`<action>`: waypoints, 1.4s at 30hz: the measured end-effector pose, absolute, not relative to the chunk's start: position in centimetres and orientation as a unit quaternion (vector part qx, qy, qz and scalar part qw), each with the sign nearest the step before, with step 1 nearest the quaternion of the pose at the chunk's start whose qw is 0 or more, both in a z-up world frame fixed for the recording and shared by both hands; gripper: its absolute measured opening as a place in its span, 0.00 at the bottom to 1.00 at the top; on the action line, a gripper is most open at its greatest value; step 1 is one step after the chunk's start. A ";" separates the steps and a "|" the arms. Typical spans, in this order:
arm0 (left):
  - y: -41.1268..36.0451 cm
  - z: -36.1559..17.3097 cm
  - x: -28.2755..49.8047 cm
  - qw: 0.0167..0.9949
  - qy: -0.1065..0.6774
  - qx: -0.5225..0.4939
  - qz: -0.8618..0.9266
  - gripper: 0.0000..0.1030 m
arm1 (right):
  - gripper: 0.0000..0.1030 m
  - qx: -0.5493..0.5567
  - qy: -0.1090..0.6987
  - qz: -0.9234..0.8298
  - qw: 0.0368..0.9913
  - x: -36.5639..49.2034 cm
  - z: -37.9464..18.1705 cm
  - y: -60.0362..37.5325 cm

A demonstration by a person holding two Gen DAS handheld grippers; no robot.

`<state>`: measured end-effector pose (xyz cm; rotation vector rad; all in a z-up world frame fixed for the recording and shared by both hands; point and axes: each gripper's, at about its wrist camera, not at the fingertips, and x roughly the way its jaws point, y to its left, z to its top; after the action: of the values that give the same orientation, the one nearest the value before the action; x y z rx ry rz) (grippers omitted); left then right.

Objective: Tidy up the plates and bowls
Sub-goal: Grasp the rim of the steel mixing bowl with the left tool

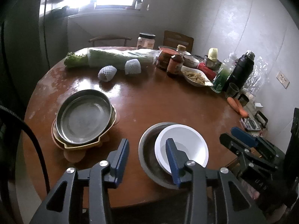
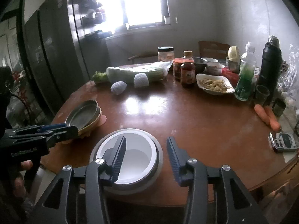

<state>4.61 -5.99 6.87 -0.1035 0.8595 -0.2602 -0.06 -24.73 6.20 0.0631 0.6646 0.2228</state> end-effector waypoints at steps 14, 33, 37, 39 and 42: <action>-6.0 3.8 5.9 0.888 0.441 -0.054 -0.119 0.43 | 0.46 0.046 0.354 0.099 0.929 1.0 4.1 -25.4; -7.4 0.0 8.3 0.860 0.481 -0.083 -0.150 0.46 | 0.46 0.053 0.403 0.118 0.906 3.3 0.2 -24.4; -7.7 -0.6 8.6 0.854 0.488 -0.087 -0.155 0.46 | 0.47 0.050 0.406 0.115 0.905 3.7 -0.3 -24.3; -7.9 -0.7 8.8 0.853 0.490 -0.086 -0.157 0.46 | 0.47 0.056 0.406 0.115 0.905 3.8 -0.3 -24.4; -8.1 -1.0 8.9 0.852 0.493 -0.083 -0.157 0.46 | 0.47 0.057 0.409 0.114 0.903 3.8 -0.4 -24.6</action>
<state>8.95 -8.14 -0.98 -0.1755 1.0373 -0.3296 3.79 -24.55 -0.43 0.1178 0.8460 0.2353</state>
